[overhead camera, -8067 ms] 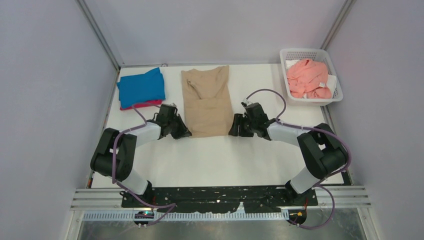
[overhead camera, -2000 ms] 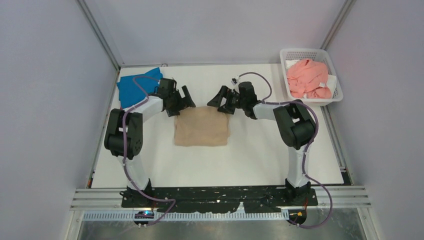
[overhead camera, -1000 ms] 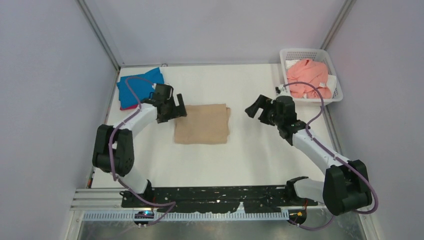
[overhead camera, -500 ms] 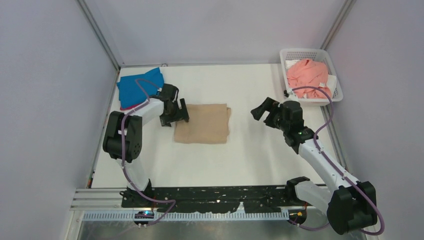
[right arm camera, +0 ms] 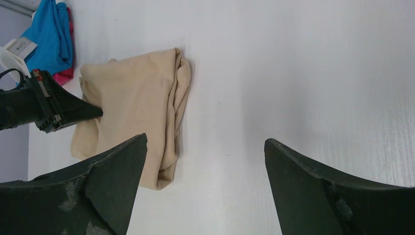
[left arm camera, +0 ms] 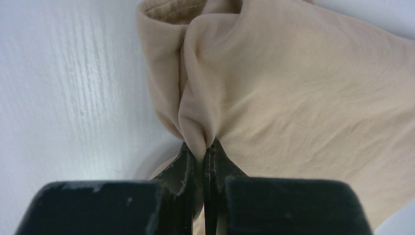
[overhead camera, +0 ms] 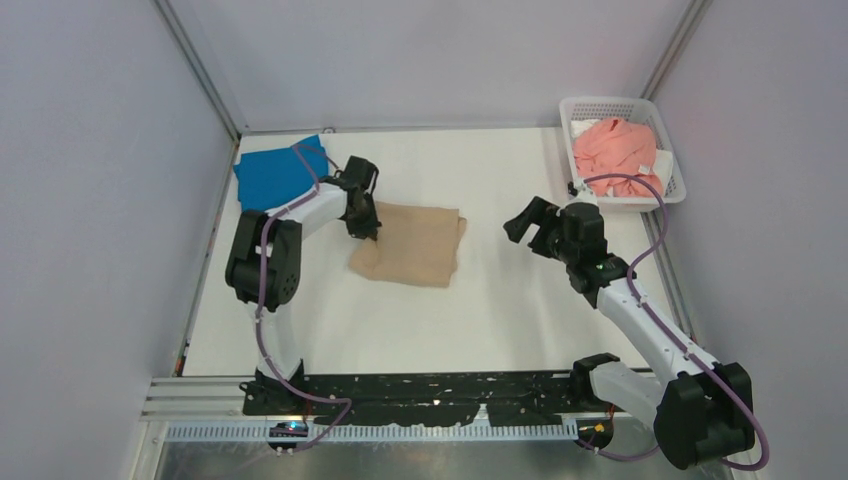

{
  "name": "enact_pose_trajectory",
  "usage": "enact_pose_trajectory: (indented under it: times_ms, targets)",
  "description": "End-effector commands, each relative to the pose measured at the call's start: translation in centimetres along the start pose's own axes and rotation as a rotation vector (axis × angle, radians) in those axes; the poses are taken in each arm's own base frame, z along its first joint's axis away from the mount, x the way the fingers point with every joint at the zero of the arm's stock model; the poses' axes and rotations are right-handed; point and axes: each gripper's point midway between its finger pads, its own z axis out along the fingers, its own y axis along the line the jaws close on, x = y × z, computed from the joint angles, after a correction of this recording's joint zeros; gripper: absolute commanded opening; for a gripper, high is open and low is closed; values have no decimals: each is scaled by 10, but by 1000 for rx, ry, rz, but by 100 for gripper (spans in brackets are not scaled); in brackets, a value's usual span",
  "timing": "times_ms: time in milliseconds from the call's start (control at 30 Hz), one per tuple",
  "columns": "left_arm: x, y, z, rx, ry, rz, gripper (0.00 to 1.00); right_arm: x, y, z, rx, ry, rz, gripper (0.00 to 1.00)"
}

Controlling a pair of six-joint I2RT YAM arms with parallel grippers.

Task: Fold and stack the t-shirts
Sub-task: Put the neatly folded tshirt into the corner of the board with the left arm

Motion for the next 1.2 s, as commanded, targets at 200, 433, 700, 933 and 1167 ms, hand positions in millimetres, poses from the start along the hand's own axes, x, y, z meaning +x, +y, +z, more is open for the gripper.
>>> enact_pose_trajectory:
  times_ms: [200, 433, 700, 933, 1167]
  targets:
    - [-107, 14, -48, -258, -274, 155, 0, -19, -23, -6, 114, -114, -55, 95]
    - [-187, 28, -99, -485, -457, 239, 0, -22, -26, -4, 127, -125, -79, 95]
    - [-257, 50, -145, -548, -611, 234, 0, -22, -30, 0, 142, -122, -99, 95]
    - [-291, 61, -203, -529, -748, 270, 0, -20, -37, 6, 176, -109, -113, 95]
    - [-304, 74, -244, -503, -826, 221, 0, -15, -39, 15, 183, -72, -118, 95]
